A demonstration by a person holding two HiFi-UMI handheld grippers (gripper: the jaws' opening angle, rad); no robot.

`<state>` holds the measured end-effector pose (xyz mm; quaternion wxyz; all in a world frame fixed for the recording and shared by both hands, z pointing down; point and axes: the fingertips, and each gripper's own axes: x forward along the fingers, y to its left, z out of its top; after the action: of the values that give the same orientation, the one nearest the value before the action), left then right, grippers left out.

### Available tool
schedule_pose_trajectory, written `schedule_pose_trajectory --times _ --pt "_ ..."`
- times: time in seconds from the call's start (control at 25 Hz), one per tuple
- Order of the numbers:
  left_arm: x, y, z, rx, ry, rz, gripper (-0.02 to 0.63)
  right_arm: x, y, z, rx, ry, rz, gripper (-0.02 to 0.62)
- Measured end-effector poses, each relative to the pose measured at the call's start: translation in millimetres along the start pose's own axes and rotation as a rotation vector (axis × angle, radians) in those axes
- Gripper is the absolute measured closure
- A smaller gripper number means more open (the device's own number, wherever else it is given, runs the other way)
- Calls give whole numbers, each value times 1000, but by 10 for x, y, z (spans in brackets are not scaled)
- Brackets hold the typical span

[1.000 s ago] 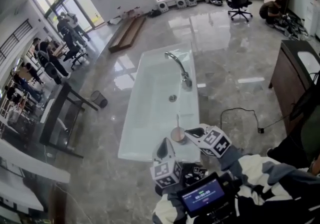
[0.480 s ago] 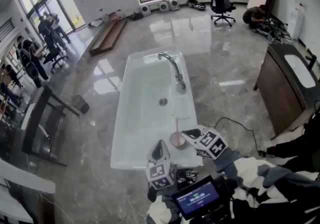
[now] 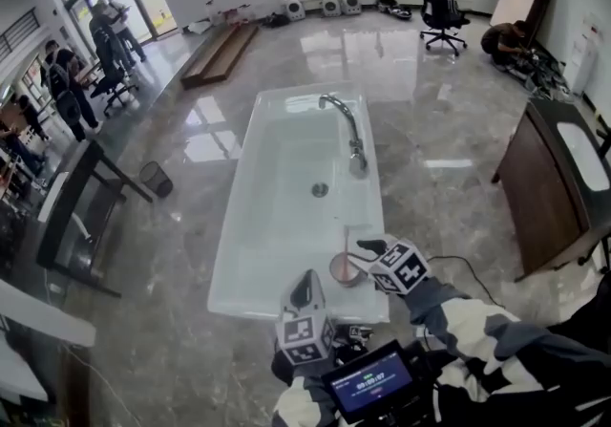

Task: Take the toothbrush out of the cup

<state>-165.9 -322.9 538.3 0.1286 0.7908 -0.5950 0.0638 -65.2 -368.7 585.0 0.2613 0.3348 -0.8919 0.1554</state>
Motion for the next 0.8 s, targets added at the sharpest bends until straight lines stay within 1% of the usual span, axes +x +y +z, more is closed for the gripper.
schedule_pose_trajectory --times 0.08,0.12,0.28,0.4,0.56,0.6,0.72,0.8 --pt "-61 -24 -44 6 14 -14 601 77 -1 -4 18 15 19 397" --pt "-92 -34 -61 11 20 -18 601 109 -12 3 25 20 26 394" --pt "-206 65 -127 19 34 13 601 263 -69 -9 36 49 49 394" --pt "-248 176 -206 8 51 43 601 334 -79 13 33 56 72 394" --pt "-292 273 -274 -9 65 72 601 405 -27 28 -18 67 117 399" --pt "-310 295 -278 -19 66 79 601 403 -18 34 -27 69 124 477" --pt "-353 335 -294 -31 67 92 601 343 -3 108 -19 38 143 526" --pt "-358 338 -309 -32 66 94 601 309 24 141 -14 22 159 548"
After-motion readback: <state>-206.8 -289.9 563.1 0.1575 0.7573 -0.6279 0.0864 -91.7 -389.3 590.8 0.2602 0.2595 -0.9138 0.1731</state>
